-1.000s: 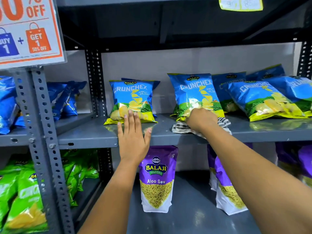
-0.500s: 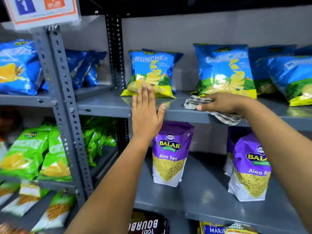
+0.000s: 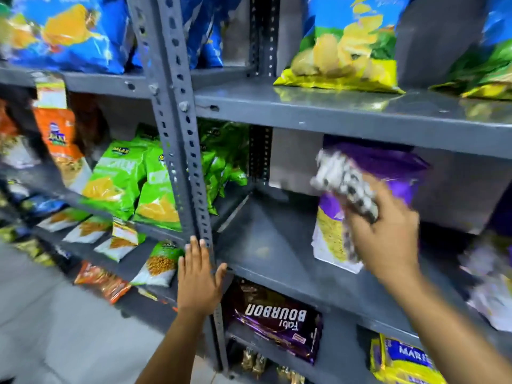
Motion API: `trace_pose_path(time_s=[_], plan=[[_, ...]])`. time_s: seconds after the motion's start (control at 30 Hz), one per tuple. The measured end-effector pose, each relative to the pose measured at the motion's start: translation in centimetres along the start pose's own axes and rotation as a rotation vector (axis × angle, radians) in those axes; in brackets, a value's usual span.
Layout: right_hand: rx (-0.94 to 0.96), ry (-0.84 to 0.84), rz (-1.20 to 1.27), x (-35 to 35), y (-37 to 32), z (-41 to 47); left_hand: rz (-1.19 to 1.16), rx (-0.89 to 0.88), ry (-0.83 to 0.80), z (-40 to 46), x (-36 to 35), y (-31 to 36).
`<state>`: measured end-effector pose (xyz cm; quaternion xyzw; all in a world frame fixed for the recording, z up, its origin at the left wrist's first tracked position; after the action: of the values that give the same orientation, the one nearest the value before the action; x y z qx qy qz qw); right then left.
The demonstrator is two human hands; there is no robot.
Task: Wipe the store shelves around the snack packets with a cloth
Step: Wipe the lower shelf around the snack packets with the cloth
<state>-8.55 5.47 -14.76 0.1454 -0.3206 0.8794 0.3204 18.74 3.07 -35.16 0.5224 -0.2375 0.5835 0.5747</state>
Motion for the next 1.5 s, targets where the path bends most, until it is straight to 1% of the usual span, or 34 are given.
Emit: trace_pose_path(time_s=[0.07,0.2,0.27,0.37,0.5,0.57,0.63,0.73,0.8,0.87,0.9,0.97,1.0,1.03,1.1,1.17,1.2,1.23,1.27,1.3,1.33,1.37,1.4,1.43,1.5], plan=[[-0.214,-0.056,0.167,-4.5,0.9,-2.5,0.032,-0.007,-0.016,1.5,-0.3,-0.7],[-0.598,-0.078,0.341,-11.5,2.9,-6.5,0.015,-0.062,-0.025,3.5,-2.4,-1.3],[-0.711,-0.089,0.364,-13.4,3.3,-7.6,-0.025,-0.087,0.001,3.5,-3.9,-1.6],[-0.787,-0.083,0.362,-15.4,3.8,-8.1,-0.07,-0.132,0.065,3.9,-5.2,-2.0],[-0.801,-0.081,0.371,-16.9,4.4,-5.9,-0.065,-0.125,0.129,4.1,-5.4,-1.9],[-0.769,-0.087,0.352,-17.7,5.0,-4.2,-0.092,-0.116,0.189,3.9,-4.6,-1.4],[-0.683,-0.116,0.29,-18.7,5.8,-1.6,-0.16,-0.102,0.278,5.0,-3.2,-0.5],[-0.562,-0.226,0.124,-21.0,8.5,2.1,-0.247,-0.011,0.396,8.9,-1.3,0.2],[-0.569,-0.268,-0.001,-22.9,11.5,4.7,-0.262,0.011,0.447,10.2,-1.5,-0.2],[-0.629,-0.292,-0.057,-24.5,14.6,6.3,-0.273,-0.024,0.493,10.2,-2.2,-0.6],[-0.667,-0.331,-0.092,-25.2,16.1,6.5,-0.282,-0.035,0.51,10.0,-2.3,-0.6],[-0.657,-0.51,-0.167,-27.2,18.5,5.6,-0.291,-0.042,0.539,10.2,-2.4,-0.5],[-0.619,-0.603,-0.193,-28.2,19.2,4.9,-0.297,-0.042,0.549,10.4,-2.4,-0.4],[-0.571,-0.662,-0.247,-29.0,19.1,4.5,-0.3,-0.044,0.557,10.5,-2.5,-0.4],[-0.455,-0.71,-0.345,-29.8,17.7,3.3,-0.298,-0.05,0.568,10.6,-2.6,-0.4],[-0.257,-0.725,-0.318,-30.1,15.5,2.1,-0.299,-0.054,0.569,10.4,-2.7,-0.5],[-0.201,-0.744,-0.261,-30.0,14.3,1.6,-0.297,-0.052,0.571,10.4,-2.7,-0.5],[-0.221,-0.798,-0.176,-29.8,13.8,1.5,-0.292,-0.05,0.572,10.4,-2.7,-0.5],[-0.31,-0.825,-0.033,-29.6,13.5,1.6,-0.288,-0.05,0.575,10.4,-2.6,-0.5],[-0.432,-0.798,0.091,-29.1,13.8,2.4,-0.287,-0.052,0.579,10.4,-2.5,-0.4],[-0.548,-0.718,0.188,-28.7,14.6,3.2,-0.286,-0.054,0.586,10.5,-2.5,-0.4],[-0.654,-0.599,0.192,-28.4,16.3,4.1,-0.283,-0.053,0.589,10.6,-2.5,-0.4],[-0.658,-0.535,0.124,-28.3,17.8,4.9,-0.28,-0.051,0.587,10.5,-2.5,-0.4],[-0.612,-0.576,0.01,-28.4,18.4,5.4,-0.276,-0.053,0.582,10.5,-2.5,-0.4],[-0.427,-0.806,-0.179,-29.9,19.5,5.4,-0.277,-0.059,0.577,10.4,-2.6,-0.5]])
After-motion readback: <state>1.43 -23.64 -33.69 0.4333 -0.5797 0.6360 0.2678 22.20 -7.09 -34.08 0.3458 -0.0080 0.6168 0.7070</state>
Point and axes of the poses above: each hand's wrist, its own z-axis towards the middle knuckle, its own x-axis out of the back of the hand, y = z × x, the point moved 2 cm from there along z, towards the middle knuckle, and after that the axes turned 7 degrees about x, right-handed, at the moved point
